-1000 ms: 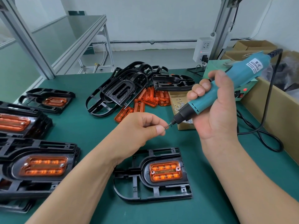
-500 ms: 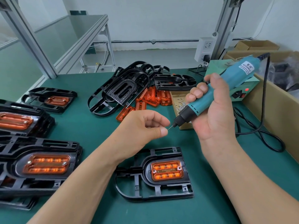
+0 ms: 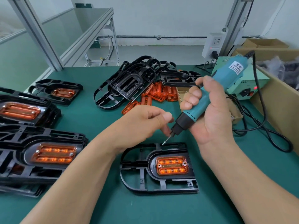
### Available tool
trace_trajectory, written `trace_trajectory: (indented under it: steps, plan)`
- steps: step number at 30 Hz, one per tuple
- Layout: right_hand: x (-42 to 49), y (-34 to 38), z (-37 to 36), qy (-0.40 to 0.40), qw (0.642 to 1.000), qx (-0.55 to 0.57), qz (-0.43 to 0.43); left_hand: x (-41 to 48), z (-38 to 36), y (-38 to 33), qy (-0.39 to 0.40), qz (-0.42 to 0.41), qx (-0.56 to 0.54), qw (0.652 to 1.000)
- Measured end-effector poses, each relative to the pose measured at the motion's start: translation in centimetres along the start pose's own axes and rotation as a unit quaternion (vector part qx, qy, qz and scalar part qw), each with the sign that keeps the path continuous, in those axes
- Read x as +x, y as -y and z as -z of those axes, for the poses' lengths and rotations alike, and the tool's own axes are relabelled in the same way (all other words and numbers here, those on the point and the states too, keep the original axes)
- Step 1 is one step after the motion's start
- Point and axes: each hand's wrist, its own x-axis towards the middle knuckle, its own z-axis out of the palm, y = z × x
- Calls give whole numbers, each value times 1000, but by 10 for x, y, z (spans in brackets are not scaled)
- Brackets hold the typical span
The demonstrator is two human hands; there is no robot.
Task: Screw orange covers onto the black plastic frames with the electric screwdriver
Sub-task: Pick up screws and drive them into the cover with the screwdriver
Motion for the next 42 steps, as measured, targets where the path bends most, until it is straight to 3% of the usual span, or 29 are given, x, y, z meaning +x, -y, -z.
trace_trajectory:
  steps: [3,7,18,29,42]
  plan:
    - [-6,-2,-5,55,998,-21,-14,1,7,4,-21,23,108,994]
    - [-16,-3,-12,131,989,-48,-40,-1,15,5,62,45,201,977]
    - [-30,-12,-21,230,965,-113,-54,-8,18,1,148,75,216,962]
    - [-43,-13,-24,348,925,-151,-25,-10,12,-5,127,86,229,961]
    - [-52,-19,-23,368,902,-225,5,-21,3,-27,158,94,246,952]
